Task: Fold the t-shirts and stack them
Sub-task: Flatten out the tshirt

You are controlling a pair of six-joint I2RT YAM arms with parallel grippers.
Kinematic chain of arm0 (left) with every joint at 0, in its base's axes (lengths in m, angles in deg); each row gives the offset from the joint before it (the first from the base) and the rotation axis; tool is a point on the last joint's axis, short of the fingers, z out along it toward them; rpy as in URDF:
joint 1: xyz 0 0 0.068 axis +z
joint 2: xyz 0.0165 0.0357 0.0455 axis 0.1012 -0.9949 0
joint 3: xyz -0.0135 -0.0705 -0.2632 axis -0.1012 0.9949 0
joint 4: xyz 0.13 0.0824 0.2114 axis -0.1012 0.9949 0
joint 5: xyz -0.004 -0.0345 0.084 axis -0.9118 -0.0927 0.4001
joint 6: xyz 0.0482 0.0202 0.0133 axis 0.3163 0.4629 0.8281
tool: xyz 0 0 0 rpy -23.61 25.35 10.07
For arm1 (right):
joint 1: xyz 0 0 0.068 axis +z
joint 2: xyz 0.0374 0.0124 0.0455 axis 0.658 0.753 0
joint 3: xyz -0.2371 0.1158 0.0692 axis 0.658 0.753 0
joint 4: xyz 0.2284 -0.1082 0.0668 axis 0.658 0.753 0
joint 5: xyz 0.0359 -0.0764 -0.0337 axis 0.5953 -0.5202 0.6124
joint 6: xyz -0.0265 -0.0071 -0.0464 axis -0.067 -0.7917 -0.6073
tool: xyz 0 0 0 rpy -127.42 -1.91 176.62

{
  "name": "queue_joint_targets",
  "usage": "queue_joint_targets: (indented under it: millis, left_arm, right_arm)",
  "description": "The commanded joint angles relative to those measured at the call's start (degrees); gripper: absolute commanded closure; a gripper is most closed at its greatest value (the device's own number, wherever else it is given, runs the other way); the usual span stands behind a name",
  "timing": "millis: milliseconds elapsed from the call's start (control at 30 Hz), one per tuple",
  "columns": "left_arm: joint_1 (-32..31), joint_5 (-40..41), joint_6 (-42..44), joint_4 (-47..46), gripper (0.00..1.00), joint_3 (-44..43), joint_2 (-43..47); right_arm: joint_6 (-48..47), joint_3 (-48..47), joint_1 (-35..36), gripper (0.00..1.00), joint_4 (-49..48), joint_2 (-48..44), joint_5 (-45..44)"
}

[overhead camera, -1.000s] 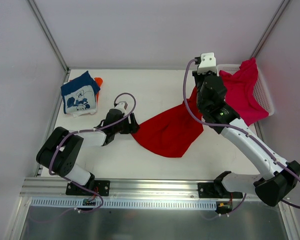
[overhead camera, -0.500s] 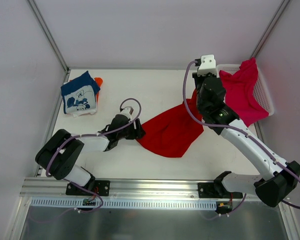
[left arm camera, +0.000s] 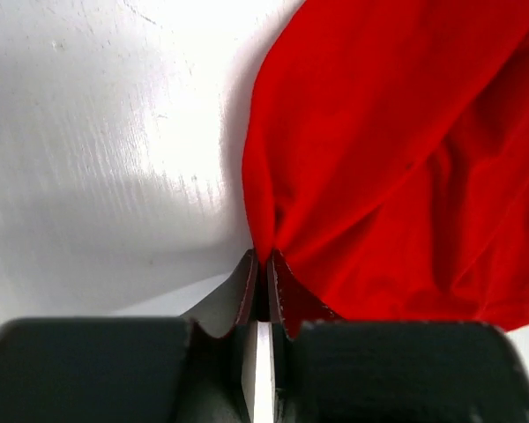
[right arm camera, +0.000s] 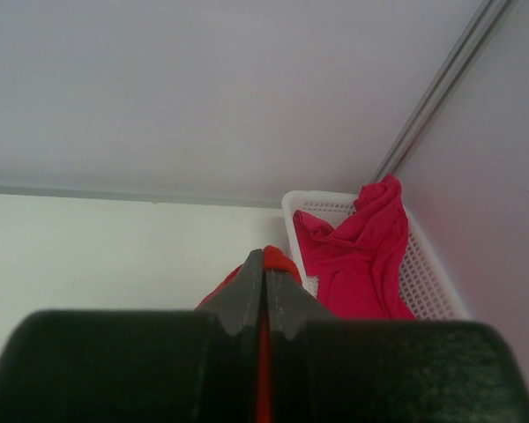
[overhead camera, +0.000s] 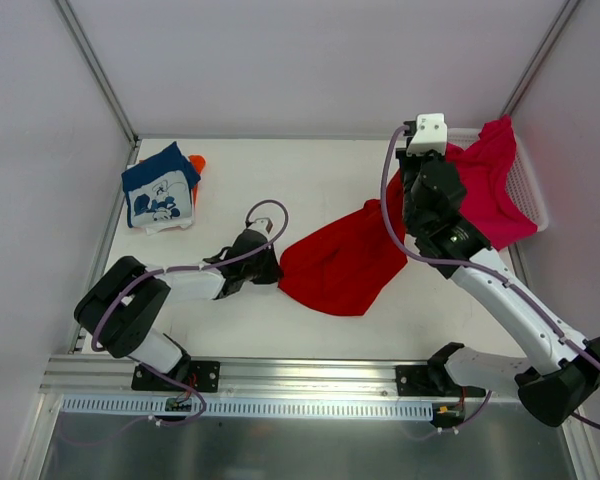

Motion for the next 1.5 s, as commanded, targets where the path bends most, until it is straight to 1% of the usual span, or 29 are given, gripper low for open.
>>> queue_joint_targets:
  millis: [0, 100, 167, 233, 267, 333, 367, 433, 467, 500, 533, 567, 600, 700, 733, 800, 833, 933, 1000, 1033, 1067, 1100, 1167, 1233, 1367, 1467]
  left_arm:
    - [-0.5, 3.7, -0.8, 12.6, 1.00, 1.0, -5.1]
    - [-0.6, 3.5, -0.9, 12.6, 1.00, 0.1, -6.4]
    - [-1.0, 3.1, 0.1, 13.5, 1.00, -0.5, -5.7]
    - [-1.7, 3.9, 1.3, 15.6, 1.00, -2.3, -1.8]
    - [-2.1, 4.5, 1.8, 19.9, 1.00, -4.1, 2.9]
    - [-2.4, 6.7, 4.1, 24.7, 1.00, -6.5, 8.4]
    - [-2.4, 7.3, 4.9, 29.1, 1.00, -9.3, 14.5]
    - [-2.4, 8.2, 7.4, 33.5, 1.00, -12.8, 20.1]
    - [-2.4, 8.1, 8.2, 35.4, 1.00, -16.5, 25.0]
    - [-2.4, 8.1, 9.6, 39.5, 1.00, -18.6, 27.2]
    - [-2.4, 8.7, 10.1, 41.7, 1.00, -20.7, 28.8]
    - [-2.4, 9.0, 10.6, 43.7, 1.00, -24.8, 31.6]
    - [-2.4, 9.1, 11.7, 47.2, 1.00, -26.5, 32.9]
    - [-2.5, 6.5, 14.2, 50.0, 1.00, -31.5, 37.4]
    - [-2.4, 4.8, 14.6, 50.5, 1.00, -32.6, 39.6]
    - [-2.4, 2.8, 15.7, 50.9, 1.00, -33.3, 41.8]
    - [-2.4, 2.1, 16.2, 51.3, 1.00, -33.5, 42.9]
    - [-2.4, -1.6, 17.5, 51.4, 1.00, -33.9, 46.9]
    - [-2.4, -3.7, 18.7, 51.3, 1.00, -34.2, 50.6]
    - [-2.4, -3.7, 19.4, 51.3, 1.00, -34.3, 51.9]
    - [-2.4, -2.8, 21.2, 51.4, 1.00, -34.0, 54.3]
    - [-2.4, 0.2, 22.1, 51.5, 1.00, -34.0, 55.2]
    - [-2.4, 0.2, 24.3, 52.9, 1.00, -35.1, 58.1]
    - [-2.5, 0.2, 25.0, 52.9, 1.00, -36.2, 60.2]
    - [-2.5, 8.5, 28.8, 53.3, 1.00, -39.0, 65.9]
    - [-2.4, 10.5, 30.6, 53.2, 1.00, -41.5, 68.7]
  right_arm:
    - [0.8, 0.3, -0.4, 1.00, -2.7, -2.5, -1.2]
    - [0.9, 0.6, -0.4, 1.00, -2.6, -3.0, -1.2]
    - [1.0, 0.5, -0.4, 1.00, -1.9, -3.3, -1.3]
    - [1.5, 0.1, -0.4, 1.00, -0.5, -4.1, -1.1]
    - [1.9, -0.1, -0.4, 1.00, 0.1, -4.5, -1.0]
    - [2.4, -0.5, -0.4, 1.00, 1.8, -6.0, -0.6]
    - [2.8, -0.7, -0.3, 1.00, 2.5, -6.7, -0.5]
    - [4.0, -0.9, -0.3, 1.00, 4.9, -8.7, -0.2]
    - [4.5, -1.3, -0.3, 1.00, 5.8, -9.4, 0.1]
    - [5.0, -1.4, -0.3, 1.00, 6.5, -10.1, 0.1]
    - [6.0, -1.4, -0.4, 1.00, 8.1, -11.7, 0.3]
    - [6.5, -1.6, -0.3, 1.00, 8.4, -12.4, 0.4]
    - [7.1, -1.7, -0.3, 1.00, 10.1, -13.2, 0.7]
    - [9.8, -1.6, -0.3, 1.00, 13.7, -16.3, 2.4]
    - [11.3, -1.5, -0.3, 1.00, 15.3, -18.0, 4.6]
    - [13.0, -1.0, -0.4, 1.00, 17.8, -19.6, 7.6]
    - [14.9, -0.7, -0.3, 1.00, 18.5, -20.5, 10.6]
    - [16.6, 1.2, -0.4, 1.00, 19.7, -24.3, 15.0]
    - [16.7, 2.3, -0.3, 1.00, 19.2, -27.3, 13.0]
    - [16.5, 2.8, -0.3, 0.99, 19.1, -27.9, 6.8]
    - [15.7, 2.8, -0.4, 1.00, 19.1, -28.6, 2.5]
    - [15.0, 2.8, -0.6, 0.99, 17.8, -29.6, -5.5]
    - [12.1, 3.0, -1.2, 1.00, 15.4, -32.0, -9.7]
    - [11.6, 3.5, -1.5, 1.00, 12.6, -33.8, -9.5]
    - [12.4, 2.9, -1.4, 0.99, 12.2, -37.1, -6.6]
    - [13.1, 3.6, -1.5, 1.00, 12.1, -40.5, -5.1]
